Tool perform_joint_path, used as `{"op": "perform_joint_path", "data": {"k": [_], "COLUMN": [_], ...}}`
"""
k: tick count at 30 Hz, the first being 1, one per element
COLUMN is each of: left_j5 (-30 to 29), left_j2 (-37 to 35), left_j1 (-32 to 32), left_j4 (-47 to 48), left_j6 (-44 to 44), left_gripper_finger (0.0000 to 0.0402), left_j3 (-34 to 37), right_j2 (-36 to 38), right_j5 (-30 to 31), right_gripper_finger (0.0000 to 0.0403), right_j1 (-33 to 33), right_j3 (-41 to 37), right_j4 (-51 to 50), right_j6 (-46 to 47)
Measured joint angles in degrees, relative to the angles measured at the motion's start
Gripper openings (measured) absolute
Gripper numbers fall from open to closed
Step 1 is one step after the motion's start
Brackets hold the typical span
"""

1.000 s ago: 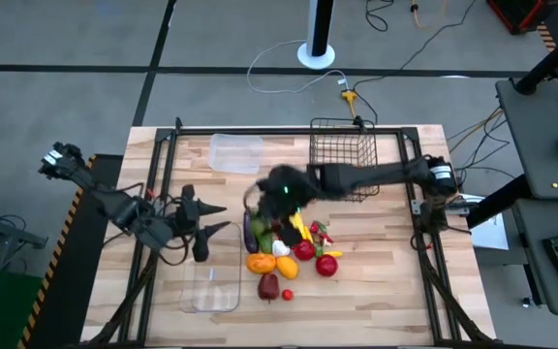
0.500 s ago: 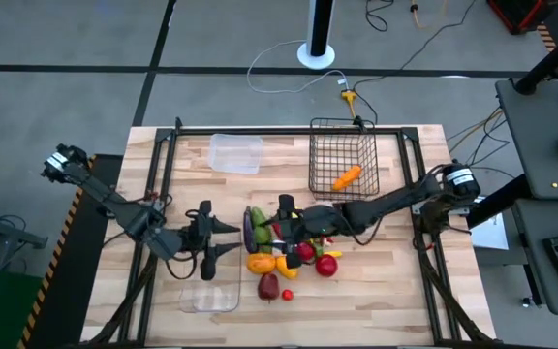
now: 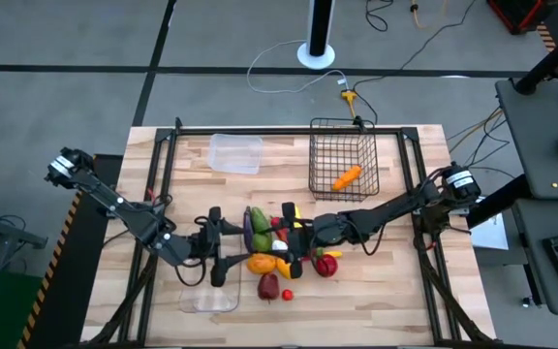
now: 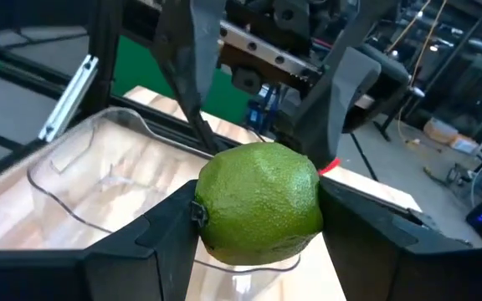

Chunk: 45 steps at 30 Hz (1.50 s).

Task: Sort produce into baskets
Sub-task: Put the green lemon into the transparent bin

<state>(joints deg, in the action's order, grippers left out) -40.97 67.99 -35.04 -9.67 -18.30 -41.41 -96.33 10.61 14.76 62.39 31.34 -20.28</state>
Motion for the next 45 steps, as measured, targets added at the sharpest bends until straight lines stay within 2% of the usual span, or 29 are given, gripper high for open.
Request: {"op": "perform_joint_path", "data": {"k": [7, 15, 21, 26, 30, 33, 38, 45], "left_j5": [0.5, 1.7, 4.6, 6.3, 5.7, 4.8, 6.0, 6.8], "left_j2": [0.4, 3.3, 3.8, 3.2, 3.2, 3.1, 3.1, 3.1], "left_j1": [1.2, 4.9, 5.3, 5.4, 5.9, 6.8, 7.5, 7.9], "left_j4": [-1.0, -5.5, -10.7, -9.9, -9.4, -8.6, -7.7, -7.3], "left_j6": [-0.1, 1.2, 4.1, 3.9, 0.9, -1.7, -4.4, -4.8], "left_gripper_finger": [0.0332, 0.0325, 0.0304, 0.0256, 0.0219, 0.0207, 0.0222, 0.0268], "left_j3": [0.0, 0.0, 0.0, 0.0, 0.0, 0.1, 0.2, 0.3], "right_j2": [0.0, 0.0, 0.0, 0.0, 0.0, 0.0, -0.1, -0.1], "right_j5": [1.1, 3.0, 2.9, 2.9, 2.7, 2.9, 3.4, 5.2], "right_gripper_finger": [0.0215, 0.0215, 0.0215, 0.0215, 0.0215, 0.0215, 0.0215, 0.0215], "right_j1": [0.5, 0.4, 0.4, 0.4, 0.5, 0.4, 0.3, 0.8], "right_j3": [0.0, 1.9, 1.9, 1.9, 1.9, 1.9, 1.8, 1.8], "right_j4": [1.1, 0.2, -1.1, -1.0, -1.1, -1.4, -1.5, 0.7], "right_j6": [-7.6, -14.0, -14.8, -14.9, -14.9, -14.9, -15.7, -24.5]}}
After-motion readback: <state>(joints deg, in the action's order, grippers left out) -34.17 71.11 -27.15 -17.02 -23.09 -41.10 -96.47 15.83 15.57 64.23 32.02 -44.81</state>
